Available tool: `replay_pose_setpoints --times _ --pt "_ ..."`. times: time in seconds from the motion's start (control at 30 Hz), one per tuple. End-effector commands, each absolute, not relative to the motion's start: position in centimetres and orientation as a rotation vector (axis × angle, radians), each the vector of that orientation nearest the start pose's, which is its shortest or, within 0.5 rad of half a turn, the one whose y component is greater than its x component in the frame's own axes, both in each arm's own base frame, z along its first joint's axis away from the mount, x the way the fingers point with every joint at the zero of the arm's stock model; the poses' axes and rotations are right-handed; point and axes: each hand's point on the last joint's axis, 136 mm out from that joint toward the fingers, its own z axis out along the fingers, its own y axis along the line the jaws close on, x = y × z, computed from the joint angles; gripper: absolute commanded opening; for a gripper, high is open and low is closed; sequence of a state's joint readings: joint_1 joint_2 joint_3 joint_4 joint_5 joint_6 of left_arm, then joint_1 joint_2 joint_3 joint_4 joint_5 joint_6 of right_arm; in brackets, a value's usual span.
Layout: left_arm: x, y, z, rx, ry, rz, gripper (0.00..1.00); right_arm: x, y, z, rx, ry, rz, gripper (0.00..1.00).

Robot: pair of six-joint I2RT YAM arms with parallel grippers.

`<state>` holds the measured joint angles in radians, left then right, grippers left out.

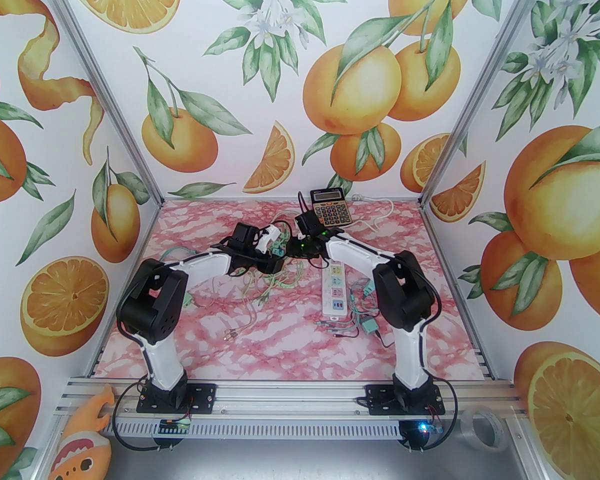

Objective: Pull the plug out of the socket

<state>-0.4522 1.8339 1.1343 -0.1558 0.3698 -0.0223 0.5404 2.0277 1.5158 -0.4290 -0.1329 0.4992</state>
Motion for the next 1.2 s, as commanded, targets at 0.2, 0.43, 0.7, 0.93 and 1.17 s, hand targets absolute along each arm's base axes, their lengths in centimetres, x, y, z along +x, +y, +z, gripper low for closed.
replay_pose_setpoints --times 0.2,0.43,0.7,0.93,1.17 --pt "42.0 -24.5 9.5 0.548 2.367 -0.527 0.63 43.2 29.4 10.0 -0.109 2.559 0.639 0.31" --pt "43.6 -23.8 8.2 0.505 2.401 -0.434 0.63 42.8 29.6 10.2 -0.114 2.556 0.641 0.32" --pt "44.3 -25.1 7.2 0.558 2.417 -0.385 0.61 42.8 29.4 10.2 -0.108 2.557 0.63 0.32" --pt "44.4 -25.9 7.1 0.584 2.409 -0.404 0.43 43.1 29.8 10.4 -0.094 2.55 0.651 0.32" --pt "42.9 -25.8 7.5 0.634 2.41 -0.417 0.33 44.4 30.5 11.1 -0.045 2.517 0.743 0.37"
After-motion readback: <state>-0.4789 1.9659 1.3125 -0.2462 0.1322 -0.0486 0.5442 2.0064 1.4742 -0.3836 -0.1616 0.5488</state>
